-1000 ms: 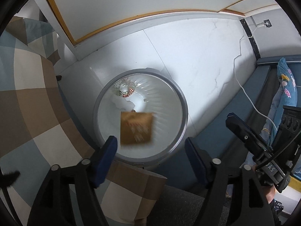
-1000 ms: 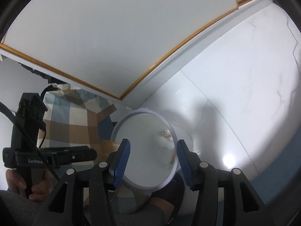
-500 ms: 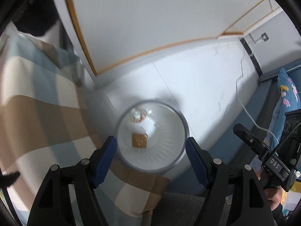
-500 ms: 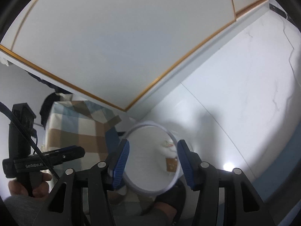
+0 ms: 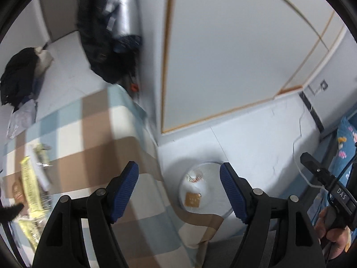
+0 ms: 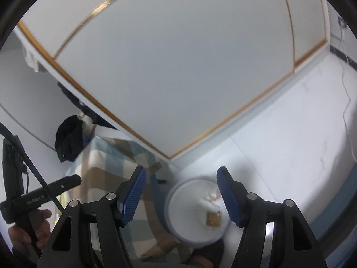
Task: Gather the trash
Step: 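Move both open tools back toward the table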
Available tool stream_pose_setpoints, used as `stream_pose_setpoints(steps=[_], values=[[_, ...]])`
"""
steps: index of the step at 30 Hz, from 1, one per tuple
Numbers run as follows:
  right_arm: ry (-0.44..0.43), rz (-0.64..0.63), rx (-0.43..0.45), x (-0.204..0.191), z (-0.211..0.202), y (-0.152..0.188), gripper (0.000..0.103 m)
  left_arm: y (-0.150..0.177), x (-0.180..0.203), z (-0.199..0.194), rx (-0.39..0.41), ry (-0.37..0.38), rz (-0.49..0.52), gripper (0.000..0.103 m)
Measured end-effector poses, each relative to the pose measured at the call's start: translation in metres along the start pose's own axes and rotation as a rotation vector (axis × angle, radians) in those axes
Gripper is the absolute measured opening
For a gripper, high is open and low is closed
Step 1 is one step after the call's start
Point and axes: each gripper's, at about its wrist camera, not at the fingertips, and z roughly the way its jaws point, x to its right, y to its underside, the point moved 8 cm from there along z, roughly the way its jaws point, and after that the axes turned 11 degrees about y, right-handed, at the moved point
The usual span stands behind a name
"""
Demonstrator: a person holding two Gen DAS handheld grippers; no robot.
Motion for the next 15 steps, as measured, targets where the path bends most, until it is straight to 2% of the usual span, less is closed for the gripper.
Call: stream_pose_setpoints(steps=[7,9,11,15], values=[[-0.043,-0.102,0.127,-0.061,-0.051,-0.023,0.073,-0.004,-0.038,-0.062,0.152,-0.041,-0.049,0.074],[-0.066,-0.119,0.157,-0.082,-0.067,-0.026,0.075,-0.008,-0.042,-0.076,0.189,-0.053,-0.066,0.077],[-0.090,-0.132,0.179,-0.098,-0.078,-0.027,0.078,-0.007,-0.054,-0.092,0.229,-0.069,-0.084,0.081],[-0.146,-0.180,0.214,-0.142,-0.102,-0.022,0.081,0.000,-0.074,-0.122,0.293,-0.099,-0.114,0.081]])
